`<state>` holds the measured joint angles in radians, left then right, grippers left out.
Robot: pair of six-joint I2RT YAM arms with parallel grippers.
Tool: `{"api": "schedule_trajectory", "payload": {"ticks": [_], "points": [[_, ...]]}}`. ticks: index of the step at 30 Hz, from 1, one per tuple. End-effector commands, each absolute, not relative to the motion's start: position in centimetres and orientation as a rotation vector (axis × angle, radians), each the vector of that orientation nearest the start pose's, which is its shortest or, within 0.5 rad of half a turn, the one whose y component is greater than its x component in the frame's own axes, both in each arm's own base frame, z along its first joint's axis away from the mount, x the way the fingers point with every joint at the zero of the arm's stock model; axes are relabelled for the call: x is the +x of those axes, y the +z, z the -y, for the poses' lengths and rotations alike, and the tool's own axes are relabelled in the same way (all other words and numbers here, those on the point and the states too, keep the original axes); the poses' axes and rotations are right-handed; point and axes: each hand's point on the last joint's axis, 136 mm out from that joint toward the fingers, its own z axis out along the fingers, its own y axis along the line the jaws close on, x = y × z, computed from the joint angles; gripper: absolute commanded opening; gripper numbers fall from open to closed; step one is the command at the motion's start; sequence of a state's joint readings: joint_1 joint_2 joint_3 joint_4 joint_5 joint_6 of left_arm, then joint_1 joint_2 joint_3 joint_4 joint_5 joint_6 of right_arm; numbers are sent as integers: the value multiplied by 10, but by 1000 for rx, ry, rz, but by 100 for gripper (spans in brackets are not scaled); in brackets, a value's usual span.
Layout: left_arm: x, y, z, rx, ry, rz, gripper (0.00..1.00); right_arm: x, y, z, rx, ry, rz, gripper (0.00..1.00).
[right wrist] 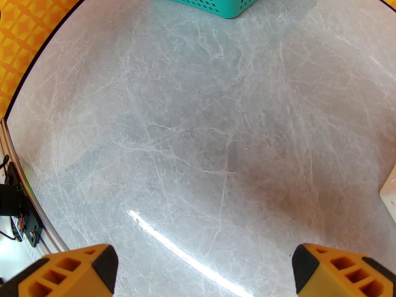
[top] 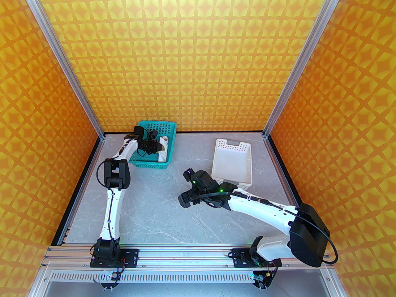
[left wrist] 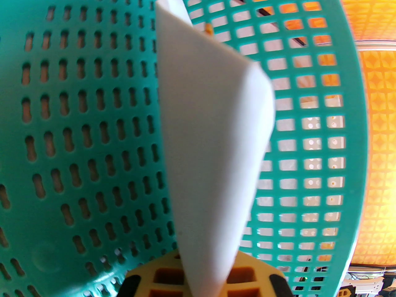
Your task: Place the utensils on the paper napkin and roll it up
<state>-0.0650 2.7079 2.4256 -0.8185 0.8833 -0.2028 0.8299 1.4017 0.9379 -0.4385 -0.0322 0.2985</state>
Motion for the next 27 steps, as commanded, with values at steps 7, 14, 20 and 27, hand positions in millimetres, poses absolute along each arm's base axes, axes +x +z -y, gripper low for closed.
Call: {"api": "schedule_trajectory", "payload": {"ticks": [7, 14, 20, 27], "points": [[582, 24, 176, 99, -1236, -2592, 0, 252, 122, -276, -668, 472, -2471, 99], [575, 16, 183, 126, -1231, -2618, 9, 252, 121, -274, -667, 456, -2477, 99], [572, 16, 180, 143, -1186, -2640, 24, 253, 124, -273, -660, 453, -2473, 99], [576, 37, 171, 148, -1148, -2617, 36, 254, 127, -273, -662, 446, -2466, 98]]}}
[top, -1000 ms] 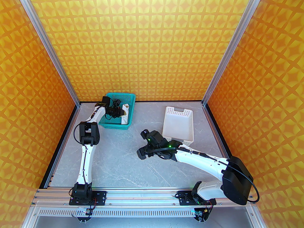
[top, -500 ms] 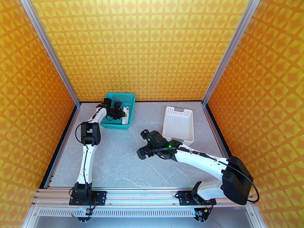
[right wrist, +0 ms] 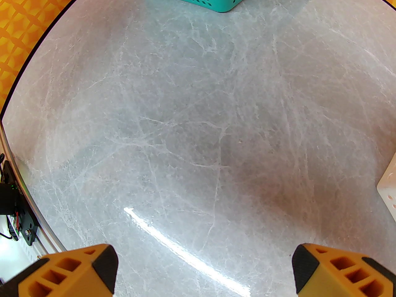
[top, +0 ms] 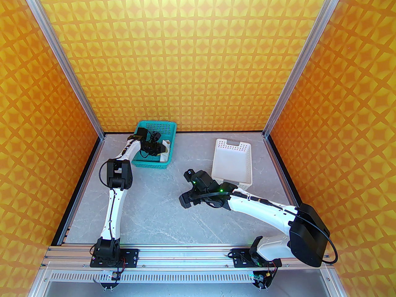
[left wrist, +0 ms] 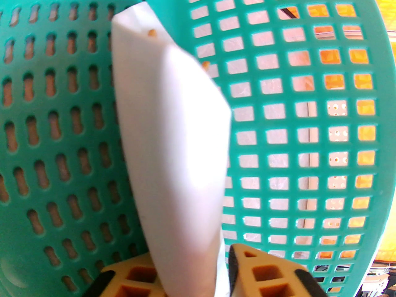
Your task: Place the utensils on the paper napkin and roll it up
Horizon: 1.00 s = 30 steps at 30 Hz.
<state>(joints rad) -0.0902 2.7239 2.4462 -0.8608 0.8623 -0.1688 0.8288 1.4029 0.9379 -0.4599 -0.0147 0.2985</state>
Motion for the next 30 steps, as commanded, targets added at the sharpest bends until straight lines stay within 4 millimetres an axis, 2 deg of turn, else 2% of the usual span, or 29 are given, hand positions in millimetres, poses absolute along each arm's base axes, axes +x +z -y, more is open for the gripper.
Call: {"api": "schedule_trajectory", "payload": {"ticks": [1, 16, 30], "points": [[576, 40, 169, 148, -1143, -2614, 37, 254, 127, -273, -662, 448, -2465, 99], [578, 65, 155, 152, -1074, -2600, 47, 255, 132, -265, -633, 424, -2452, 99], [575, 74, 145, 164, -962, -2629, 60, 253, 135, -260, -612, 434, -2440, 99]]}}
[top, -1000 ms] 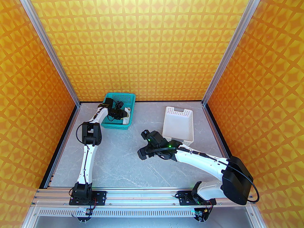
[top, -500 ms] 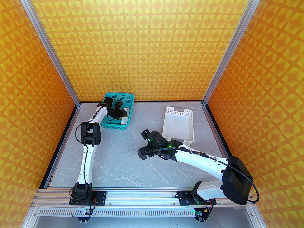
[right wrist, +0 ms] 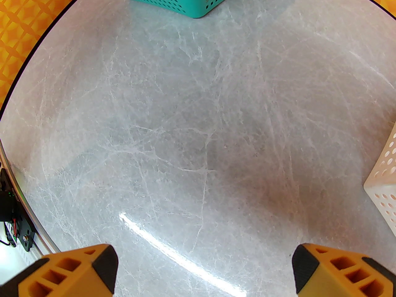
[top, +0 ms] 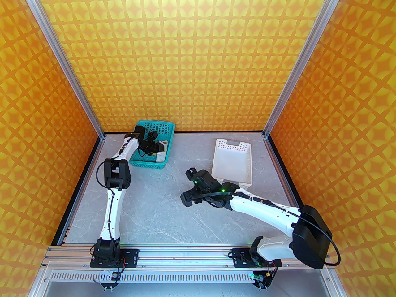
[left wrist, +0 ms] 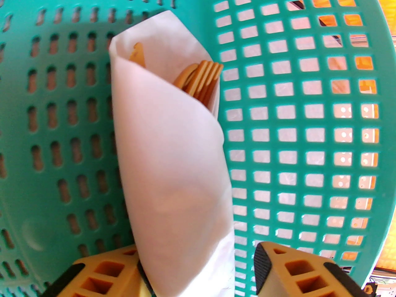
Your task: Place the utensils on the paper napkin and roll it up
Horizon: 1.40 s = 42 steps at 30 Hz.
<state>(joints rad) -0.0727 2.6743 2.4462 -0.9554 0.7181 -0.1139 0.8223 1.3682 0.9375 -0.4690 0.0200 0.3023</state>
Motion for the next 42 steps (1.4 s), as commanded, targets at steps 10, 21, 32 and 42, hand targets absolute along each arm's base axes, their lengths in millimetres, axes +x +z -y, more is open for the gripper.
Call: {"api": "schedule_trajectory", "payload": {"ticks": [10, 21, 32, 42], "points": [[574, 87, 141, 170, -915, -2626, 76, 255, 136, -243, -541, 431, -2459, 99], [571, 118, 131, 182, -809, -2612, 89, 259, 144, -213, -474, 414, -2475, 99], [554, 207, 113, 198, -657, -2511, 90, 268, 162, -189, -385, 432, -2459, 99], [498, 331, 99, 208, -545, -2271, 92, 268, 179, -176, -300, 444, -2415, 99]]}}
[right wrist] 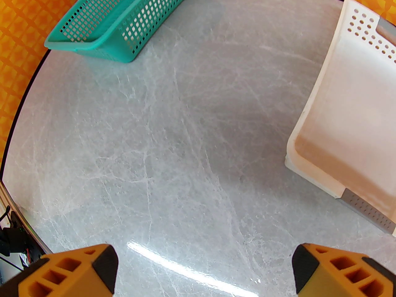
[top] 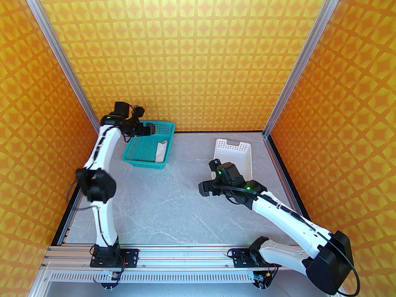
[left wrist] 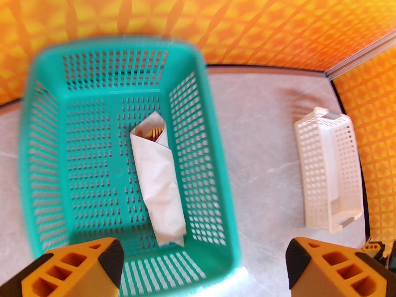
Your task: Place the utensils on the paper napkin and roll it up
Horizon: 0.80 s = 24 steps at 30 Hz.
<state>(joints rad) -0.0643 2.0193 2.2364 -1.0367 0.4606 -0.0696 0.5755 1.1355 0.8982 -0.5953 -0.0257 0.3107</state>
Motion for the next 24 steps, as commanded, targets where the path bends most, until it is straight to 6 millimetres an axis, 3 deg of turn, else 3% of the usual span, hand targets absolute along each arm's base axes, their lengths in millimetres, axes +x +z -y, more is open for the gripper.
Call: {"api": "schedule_trajectory", "payload": {"ticks": [1, 6, 13, 20, 24], "points": [[490, 341, 97, 206, -532, -2250, 93, 268, 180, -175, -293, 442, -2413, 99], [447, 378, 83, 169, -449, -2155, 97, 263, 181, -165, -222, 432, -2398, 98], [386, 397, 63, 68, -377, -2046, 99, 253, 189, -156, -173, 444, -2372, 99], [326, 384, 49, -40, -369, -2005, 99, 244, 199, -147, -137, 459, -2331, 98], [301, 372, 44, -104, -380, -1975, 99, 241, 204, -141, -121, 457, -2300, 99]]}}
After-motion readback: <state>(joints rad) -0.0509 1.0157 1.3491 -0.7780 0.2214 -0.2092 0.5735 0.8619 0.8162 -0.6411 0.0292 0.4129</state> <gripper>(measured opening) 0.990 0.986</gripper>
